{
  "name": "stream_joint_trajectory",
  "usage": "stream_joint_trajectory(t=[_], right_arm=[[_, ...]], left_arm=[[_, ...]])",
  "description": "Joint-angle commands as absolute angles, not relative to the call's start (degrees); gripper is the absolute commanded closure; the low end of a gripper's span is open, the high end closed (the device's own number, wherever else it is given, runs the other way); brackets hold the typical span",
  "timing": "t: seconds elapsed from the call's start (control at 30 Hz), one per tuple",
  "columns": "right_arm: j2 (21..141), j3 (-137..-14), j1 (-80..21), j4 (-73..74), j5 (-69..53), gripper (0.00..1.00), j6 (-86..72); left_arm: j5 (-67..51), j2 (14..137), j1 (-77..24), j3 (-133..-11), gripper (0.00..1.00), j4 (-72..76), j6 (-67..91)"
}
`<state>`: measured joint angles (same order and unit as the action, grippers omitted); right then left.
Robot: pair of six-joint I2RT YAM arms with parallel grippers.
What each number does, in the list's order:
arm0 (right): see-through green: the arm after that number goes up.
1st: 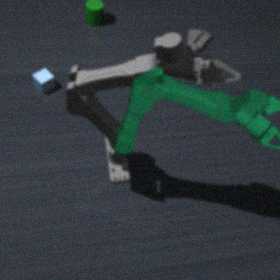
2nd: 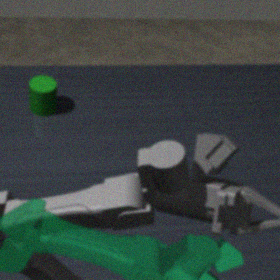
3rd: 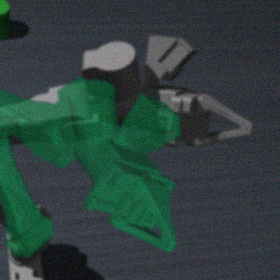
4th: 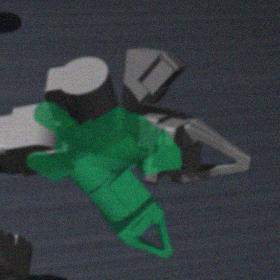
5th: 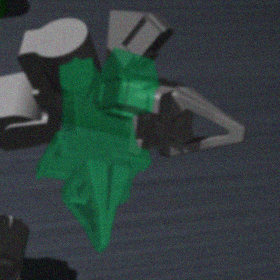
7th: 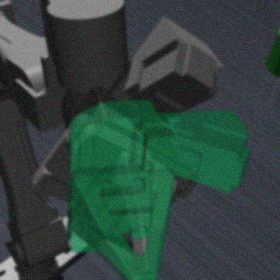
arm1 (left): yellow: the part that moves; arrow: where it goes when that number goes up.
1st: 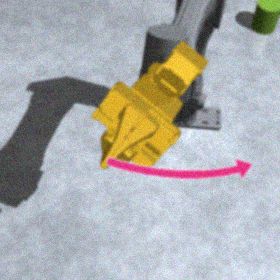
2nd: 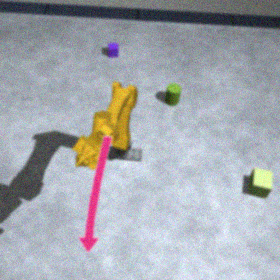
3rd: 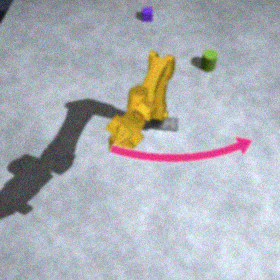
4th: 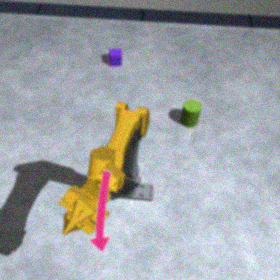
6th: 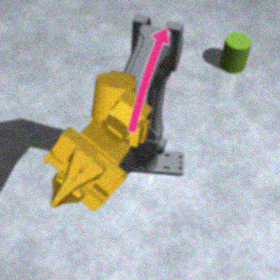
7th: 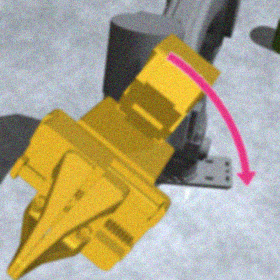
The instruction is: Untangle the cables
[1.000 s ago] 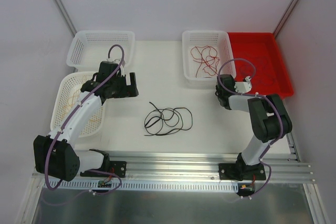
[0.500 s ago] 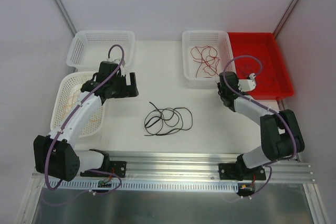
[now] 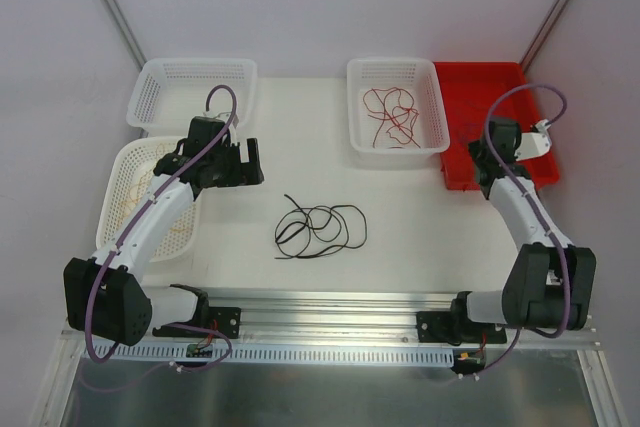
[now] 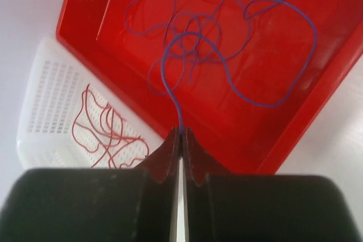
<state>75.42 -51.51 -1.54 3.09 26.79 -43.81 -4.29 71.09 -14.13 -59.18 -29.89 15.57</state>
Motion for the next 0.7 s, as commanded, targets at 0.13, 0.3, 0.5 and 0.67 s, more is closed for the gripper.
stream_joint_trajectory(t=[0.13, 0.3, 0.5, 0.67], right_arm=[[87.26, -63.7, 11.42, 6.58, 11.44, 0.99, -34.19], [99.74, -74.96, 15.29, 9.23, 4.23, 0.97, -32.0], [104.85, -79.89, 15.64, 8.79, 0.53, 0.54, -29.54], [101.7, -78.49, 15.64, 10.36, -1.5, 0.08, -26.99]], left_arm=[[-4.92, 71.01, -13.36, -58.8, 0.06, -29.53, 14.85], [-5.1, 72.16, -13.36, -58.8, 0.06, -29.44, 14.77], [-5.62, 73.83, -13.36, -58.89, 0.06, -29.53, 14.5], [-6.5, 73.92, -13.36, -58.97, 0.07, -29.53, 14.59]])
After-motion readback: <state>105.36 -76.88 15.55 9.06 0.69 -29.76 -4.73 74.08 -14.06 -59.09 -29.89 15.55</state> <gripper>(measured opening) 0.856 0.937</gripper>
